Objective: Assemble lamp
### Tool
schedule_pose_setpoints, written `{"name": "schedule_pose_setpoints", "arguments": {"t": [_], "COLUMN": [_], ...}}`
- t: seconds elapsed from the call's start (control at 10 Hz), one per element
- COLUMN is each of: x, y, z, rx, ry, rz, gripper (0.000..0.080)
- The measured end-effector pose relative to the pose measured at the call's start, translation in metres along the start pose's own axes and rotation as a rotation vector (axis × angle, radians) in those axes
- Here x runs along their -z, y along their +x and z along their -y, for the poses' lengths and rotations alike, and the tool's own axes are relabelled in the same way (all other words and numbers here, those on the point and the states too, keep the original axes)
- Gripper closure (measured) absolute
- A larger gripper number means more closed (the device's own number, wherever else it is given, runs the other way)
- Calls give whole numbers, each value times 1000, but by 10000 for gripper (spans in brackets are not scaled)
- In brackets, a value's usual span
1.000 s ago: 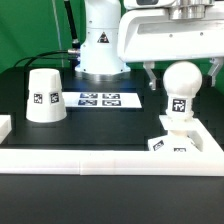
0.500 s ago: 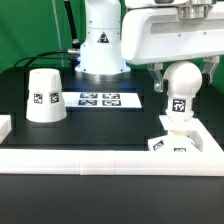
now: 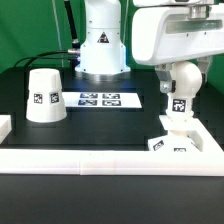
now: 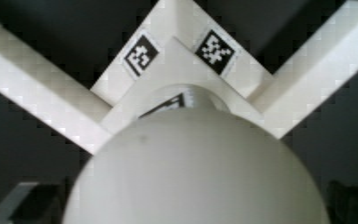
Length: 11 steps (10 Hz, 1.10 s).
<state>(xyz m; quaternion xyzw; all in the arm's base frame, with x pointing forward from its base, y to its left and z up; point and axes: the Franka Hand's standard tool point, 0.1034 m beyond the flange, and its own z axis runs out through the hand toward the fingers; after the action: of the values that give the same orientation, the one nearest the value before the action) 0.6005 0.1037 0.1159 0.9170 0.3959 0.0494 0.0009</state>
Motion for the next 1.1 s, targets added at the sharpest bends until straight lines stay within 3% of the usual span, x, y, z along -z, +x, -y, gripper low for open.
{"name": "schedule_pose_setpoints", "arguments": {"t": [0.5, 0.7, 0.8, 1.1], "x": [0, 0, 0, 0], "y": [-1, -1, -1, -1], "z": [-1, -2, -2, -2], "rx": [217, 212, 212, 201], "ry": [-13, -13, -13, -13], "rz": [12, 13, 13, 13], "gripper": [101, 128, 222, 222]}}
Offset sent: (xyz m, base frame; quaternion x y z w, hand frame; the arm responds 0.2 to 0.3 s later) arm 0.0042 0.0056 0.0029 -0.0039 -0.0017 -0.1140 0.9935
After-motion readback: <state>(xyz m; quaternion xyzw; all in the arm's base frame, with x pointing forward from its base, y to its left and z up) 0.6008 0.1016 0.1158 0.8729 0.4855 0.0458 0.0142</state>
